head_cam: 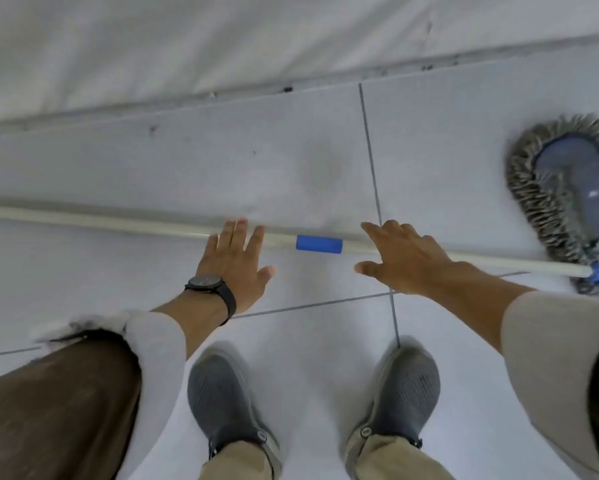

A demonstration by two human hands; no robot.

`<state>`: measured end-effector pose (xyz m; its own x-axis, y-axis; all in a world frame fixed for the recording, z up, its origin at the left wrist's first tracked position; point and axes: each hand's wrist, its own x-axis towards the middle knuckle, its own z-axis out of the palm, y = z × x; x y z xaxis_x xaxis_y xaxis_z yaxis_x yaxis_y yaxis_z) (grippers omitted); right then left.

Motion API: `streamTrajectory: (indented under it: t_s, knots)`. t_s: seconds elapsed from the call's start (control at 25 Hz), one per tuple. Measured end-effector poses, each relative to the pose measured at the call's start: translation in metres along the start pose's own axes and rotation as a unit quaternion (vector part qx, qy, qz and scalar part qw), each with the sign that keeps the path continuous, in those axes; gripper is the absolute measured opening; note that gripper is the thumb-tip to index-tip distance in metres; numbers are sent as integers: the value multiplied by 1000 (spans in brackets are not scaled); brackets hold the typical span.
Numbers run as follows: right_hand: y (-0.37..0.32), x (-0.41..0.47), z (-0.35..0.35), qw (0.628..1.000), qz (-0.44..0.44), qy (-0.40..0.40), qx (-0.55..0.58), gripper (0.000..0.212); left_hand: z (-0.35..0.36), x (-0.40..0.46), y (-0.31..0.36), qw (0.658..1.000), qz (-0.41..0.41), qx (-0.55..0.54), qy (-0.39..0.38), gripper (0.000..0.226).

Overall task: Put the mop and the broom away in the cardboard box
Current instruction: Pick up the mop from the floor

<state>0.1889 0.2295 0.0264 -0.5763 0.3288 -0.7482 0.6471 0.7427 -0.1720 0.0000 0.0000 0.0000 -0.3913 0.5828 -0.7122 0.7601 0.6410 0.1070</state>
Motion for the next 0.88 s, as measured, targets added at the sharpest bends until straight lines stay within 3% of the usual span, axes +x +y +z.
streamTrajectory:
  t_s: [0.08, 0.24, 0.44, 0.72, 0.8, 0.88]
  knots:
    - [4, 25, 23, 999, 3, -8, -35, 63, 26, 24, -4, 998, 35, 37, 45, 71]
    - [14, 51, 54, 999, 21, -23, 11, 45, 55, 54, -13, 983, 65, 27, 167, 45]
    - [-1, 0, 32, 999, -34, -27, -21, 48, 29, -10, -19, 982, 59, 2, 181, 37]
    - [-90, -175, -134, 997, -54, 25, -47, 47, -157, -205, -39, 972, 56, -7, 227, 44]
    - [-125, -250, -201, 993, -65, 83, -45, 47, -228, -284, -39, 958, -1, -45, 282, 47]
    - [-160, -316, -256, 988, -83, 129, -38, 47, -290, -359, -35, 913, -148, -182, 333, 67]
